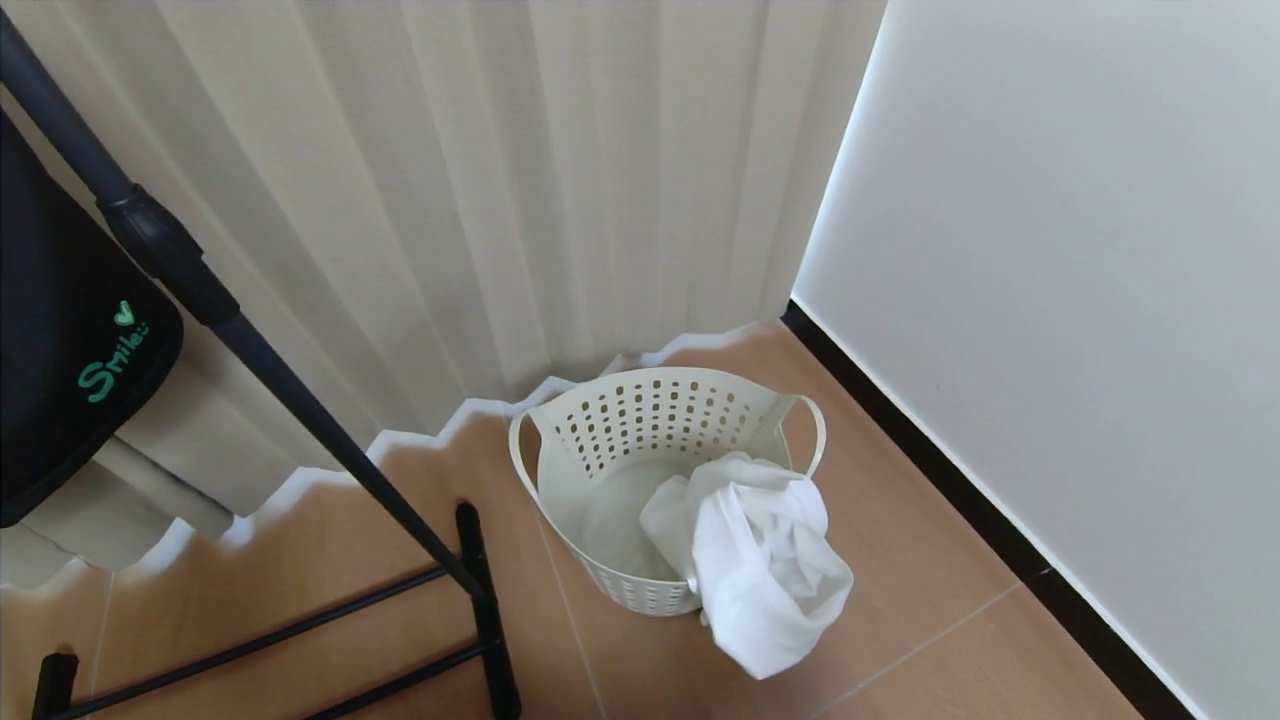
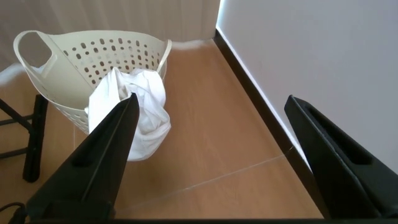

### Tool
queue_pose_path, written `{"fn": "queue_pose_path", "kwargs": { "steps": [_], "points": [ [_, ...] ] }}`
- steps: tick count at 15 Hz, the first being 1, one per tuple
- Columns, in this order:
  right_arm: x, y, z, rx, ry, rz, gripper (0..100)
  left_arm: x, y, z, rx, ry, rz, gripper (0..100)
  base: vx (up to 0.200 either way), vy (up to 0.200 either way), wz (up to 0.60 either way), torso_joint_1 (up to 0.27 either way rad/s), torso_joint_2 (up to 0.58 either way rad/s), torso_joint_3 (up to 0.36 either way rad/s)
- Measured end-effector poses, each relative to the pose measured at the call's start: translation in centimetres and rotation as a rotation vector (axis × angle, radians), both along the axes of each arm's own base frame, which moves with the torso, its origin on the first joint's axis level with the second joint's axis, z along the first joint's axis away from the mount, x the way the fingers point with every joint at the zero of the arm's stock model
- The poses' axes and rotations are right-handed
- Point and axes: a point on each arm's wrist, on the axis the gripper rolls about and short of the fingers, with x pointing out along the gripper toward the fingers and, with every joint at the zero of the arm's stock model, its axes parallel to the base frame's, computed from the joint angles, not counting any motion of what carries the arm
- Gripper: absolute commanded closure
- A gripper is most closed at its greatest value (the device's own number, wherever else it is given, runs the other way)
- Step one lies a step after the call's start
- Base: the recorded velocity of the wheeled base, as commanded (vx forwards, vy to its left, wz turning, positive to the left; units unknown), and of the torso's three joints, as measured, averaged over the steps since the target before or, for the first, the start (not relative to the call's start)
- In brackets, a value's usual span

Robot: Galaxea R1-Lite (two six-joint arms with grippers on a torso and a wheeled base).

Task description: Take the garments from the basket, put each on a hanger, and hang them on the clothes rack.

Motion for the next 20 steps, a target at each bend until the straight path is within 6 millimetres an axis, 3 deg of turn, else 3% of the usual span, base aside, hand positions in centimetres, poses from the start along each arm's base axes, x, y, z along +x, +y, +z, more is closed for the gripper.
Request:
{"fn": "queue_pose_path", "kwargs": {
  "steps": [12,20],
  "points": [
    [0.00,0.00,0.00,0.000,0.000,0.000,0,0.00,0.00,0.00,0.000,0.000,0.000,0,0.000,0.000,0.00,0.000,0.00,-0.191],
    [0.31,-0.04,-0.15,-0.101,0.056,0.056,0,0.00,0.00,0.00,0.005,0.000,0.001,0,0.000,0.000,0.00,0.000,0.00,-0.009]
  ]
}}
